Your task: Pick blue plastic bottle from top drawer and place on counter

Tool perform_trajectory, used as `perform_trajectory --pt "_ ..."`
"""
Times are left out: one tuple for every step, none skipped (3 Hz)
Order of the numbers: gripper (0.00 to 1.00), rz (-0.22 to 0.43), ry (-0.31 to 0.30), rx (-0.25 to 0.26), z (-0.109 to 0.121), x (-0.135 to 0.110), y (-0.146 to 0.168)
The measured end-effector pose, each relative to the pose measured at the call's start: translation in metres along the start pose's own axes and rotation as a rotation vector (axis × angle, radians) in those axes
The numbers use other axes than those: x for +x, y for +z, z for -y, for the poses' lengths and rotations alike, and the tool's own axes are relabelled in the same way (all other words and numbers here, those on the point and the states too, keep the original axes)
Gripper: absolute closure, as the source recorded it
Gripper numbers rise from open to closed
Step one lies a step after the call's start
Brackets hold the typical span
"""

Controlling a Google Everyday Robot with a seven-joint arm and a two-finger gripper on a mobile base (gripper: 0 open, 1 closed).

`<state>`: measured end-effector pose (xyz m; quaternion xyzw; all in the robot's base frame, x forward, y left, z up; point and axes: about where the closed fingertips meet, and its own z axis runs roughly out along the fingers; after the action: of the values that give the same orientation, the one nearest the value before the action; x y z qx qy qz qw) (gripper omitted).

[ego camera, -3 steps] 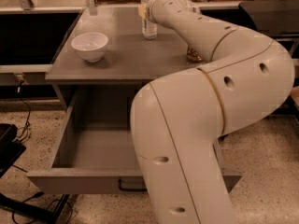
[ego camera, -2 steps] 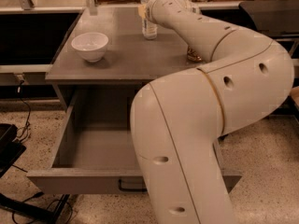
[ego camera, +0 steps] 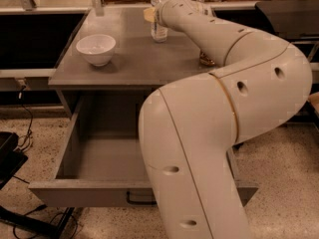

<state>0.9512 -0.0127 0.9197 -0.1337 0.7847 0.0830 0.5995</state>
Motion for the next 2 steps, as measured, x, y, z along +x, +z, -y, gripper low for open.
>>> perform_trajectory --pt "0.0 0.0 0.0 0.0 0.0 0.0 0.0" --pt "0.0 0.0 0.0 0.0 0.0 0.0 0.0"
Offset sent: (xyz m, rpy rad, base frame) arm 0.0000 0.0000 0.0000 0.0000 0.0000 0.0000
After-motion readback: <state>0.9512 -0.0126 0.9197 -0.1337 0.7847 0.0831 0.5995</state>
